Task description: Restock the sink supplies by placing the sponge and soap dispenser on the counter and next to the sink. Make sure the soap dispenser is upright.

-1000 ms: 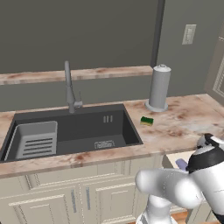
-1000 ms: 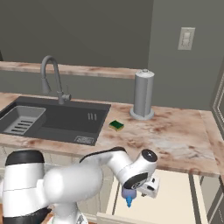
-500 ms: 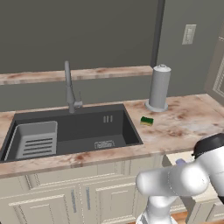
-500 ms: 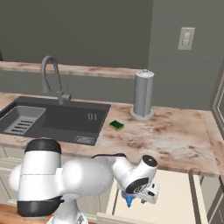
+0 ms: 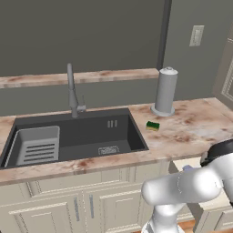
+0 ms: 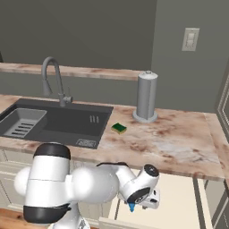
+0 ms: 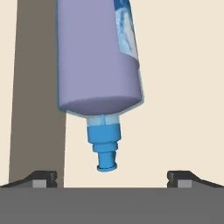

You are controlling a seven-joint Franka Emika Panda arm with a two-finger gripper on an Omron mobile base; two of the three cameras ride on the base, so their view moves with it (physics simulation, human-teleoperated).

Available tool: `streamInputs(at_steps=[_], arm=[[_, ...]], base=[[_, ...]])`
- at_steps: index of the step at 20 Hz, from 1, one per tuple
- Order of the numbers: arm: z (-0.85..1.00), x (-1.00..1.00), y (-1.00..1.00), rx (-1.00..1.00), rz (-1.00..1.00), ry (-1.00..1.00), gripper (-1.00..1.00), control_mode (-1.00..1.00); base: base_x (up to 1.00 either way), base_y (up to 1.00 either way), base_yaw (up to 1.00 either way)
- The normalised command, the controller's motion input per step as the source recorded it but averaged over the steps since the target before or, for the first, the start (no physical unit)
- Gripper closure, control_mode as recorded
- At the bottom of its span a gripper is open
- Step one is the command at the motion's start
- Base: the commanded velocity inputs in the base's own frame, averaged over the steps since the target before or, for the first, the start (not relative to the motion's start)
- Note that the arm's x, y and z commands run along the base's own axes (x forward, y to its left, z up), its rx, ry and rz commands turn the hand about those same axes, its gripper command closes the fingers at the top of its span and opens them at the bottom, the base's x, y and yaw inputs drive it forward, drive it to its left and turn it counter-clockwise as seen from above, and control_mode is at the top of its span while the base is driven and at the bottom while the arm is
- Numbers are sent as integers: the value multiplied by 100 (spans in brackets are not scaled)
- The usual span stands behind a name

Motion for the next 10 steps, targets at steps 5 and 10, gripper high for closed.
streamInputs(at_steps=[5, 10], arm=[[-25, 18, 1, 0, 9, 0, -100, -100], [-21, 23, 0, 0, 6, 0, -100, -100]], base=[[0, 0, 0], [0, 0, 0]])
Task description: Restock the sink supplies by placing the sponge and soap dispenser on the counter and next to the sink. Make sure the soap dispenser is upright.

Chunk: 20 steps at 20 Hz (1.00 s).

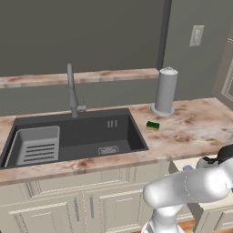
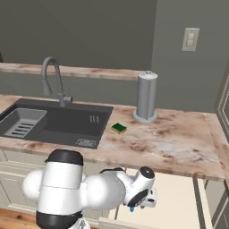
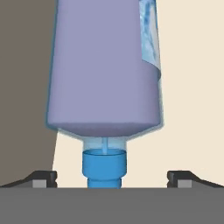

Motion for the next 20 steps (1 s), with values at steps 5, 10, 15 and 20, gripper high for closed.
streamInputs(at_steps=[5, 10, 15, 20], arm=[[-21, 13, 0, 0, 3, 0, -100, -100], [-23, 0, 0, 0, 1, 0, -100, -100], [-26, -10, 5, 0, 2, -2, -100, -100], [-36, -37, 19, 0, 0, -1, 100, -100]], base=[[0, 0, 0], [0, 0, 0], [0, 0, 0], [0, 0, 0]])
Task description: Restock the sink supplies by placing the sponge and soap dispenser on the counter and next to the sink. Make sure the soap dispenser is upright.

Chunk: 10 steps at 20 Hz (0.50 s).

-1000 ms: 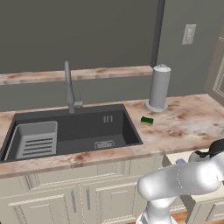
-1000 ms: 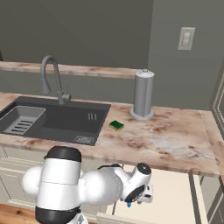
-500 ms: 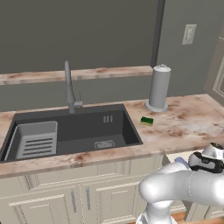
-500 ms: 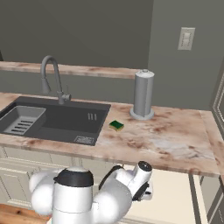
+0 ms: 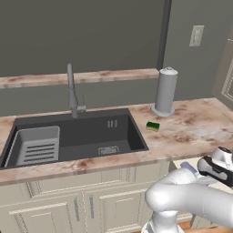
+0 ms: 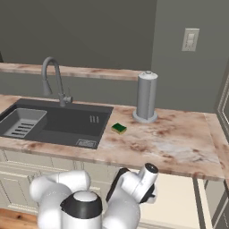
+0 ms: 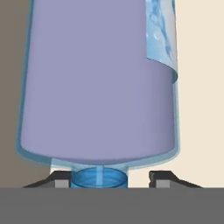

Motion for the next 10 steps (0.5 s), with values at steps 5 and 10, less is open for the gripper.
streamInputs(at_steps=[5, 10], arm=[[-2, -21, 9, 0, 0, -10, 100, -100], [22, -40, -4, 0, 0, -21, 100, -100]], base=[[0, 0, 0], [0, 0, 0]])
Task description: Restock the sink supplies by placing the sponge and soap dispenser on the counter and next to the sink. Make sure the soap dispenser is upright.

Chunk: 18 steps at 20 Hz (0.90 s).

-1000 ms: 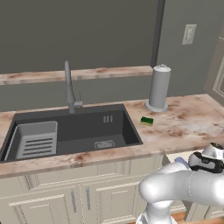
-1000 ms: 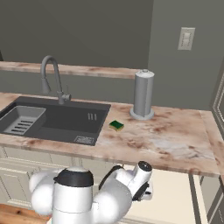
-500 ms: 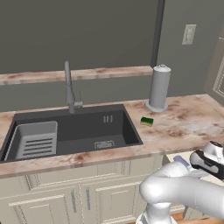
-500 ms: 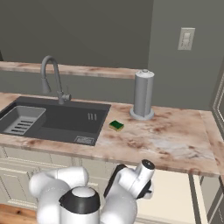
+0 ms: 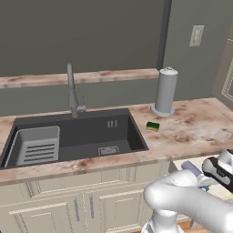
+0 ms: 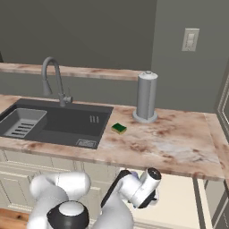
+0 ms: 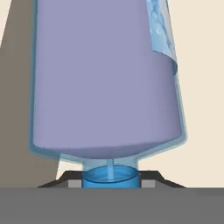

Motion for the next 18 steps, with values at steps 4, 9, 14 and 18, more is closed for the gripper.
streamInputs(at_steps=[4, 9, 14, 18], arm=[[64, -66, -25, 0, 0, -21, 100, -100], [83, -53, -10, 0, 0, -13, 100, -100], [100, -38, -17, 0, 0, -9, 100, -100], [98, -41, -28, 0, 0, 0, 100, -100]], base=[[0, 0, 0], [0, 0, 0], [0, 0, 0], [0, 0, 0]])
